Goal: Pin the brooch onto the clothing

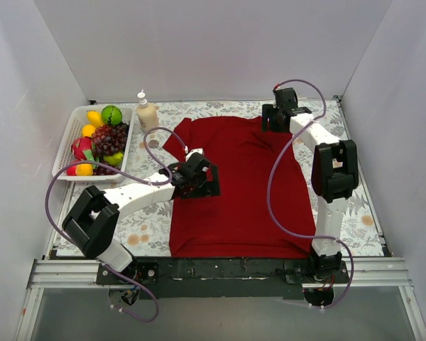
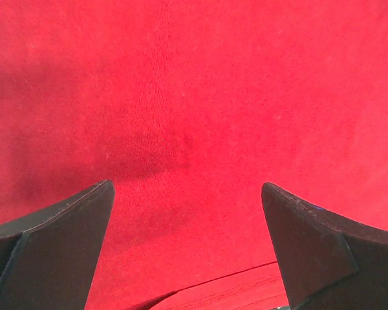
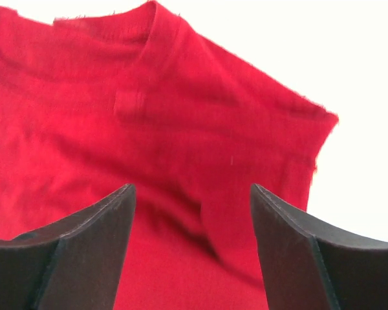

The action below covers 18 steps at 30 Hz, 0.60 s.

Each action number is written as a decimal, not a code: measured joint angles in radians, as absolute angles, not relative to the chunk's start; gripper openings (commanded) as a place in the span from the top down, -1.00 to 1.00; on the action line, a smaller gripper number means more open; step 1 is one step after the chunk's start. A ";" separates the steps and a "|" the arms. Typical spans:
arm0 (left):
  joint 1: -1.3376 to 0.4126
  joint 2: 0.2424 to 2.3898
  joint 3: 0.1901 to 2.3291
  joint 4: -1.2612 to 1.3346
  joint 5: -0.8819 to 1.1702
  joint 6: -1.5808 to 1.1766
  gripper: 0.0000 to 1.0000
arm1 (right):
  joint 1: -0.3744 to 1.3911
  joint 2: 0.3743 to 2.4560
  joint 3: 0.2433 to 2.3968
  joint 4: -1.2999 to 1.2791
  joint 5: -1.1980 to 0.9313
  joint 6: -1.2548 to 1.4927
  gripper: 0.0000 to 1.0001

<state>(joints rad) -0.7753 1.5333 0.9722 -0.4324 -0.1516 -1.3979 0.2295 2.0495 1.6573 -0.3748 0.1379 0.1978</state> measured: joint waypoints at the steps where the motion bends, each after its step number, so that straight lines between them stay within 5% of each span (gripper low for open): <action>1: -0.775 1.544 0.971 -0.433 -0.144 -1.397 -0.96 | 0.229 2.077 1.688 -0.379 0.144 0.189 -0.51; 18: -0.775 1.586 0.883 -0.355 -0.069 -1.414 -0.96 | 0.229 2.269 1.850 -0.355 -0.008 0.123 -0.22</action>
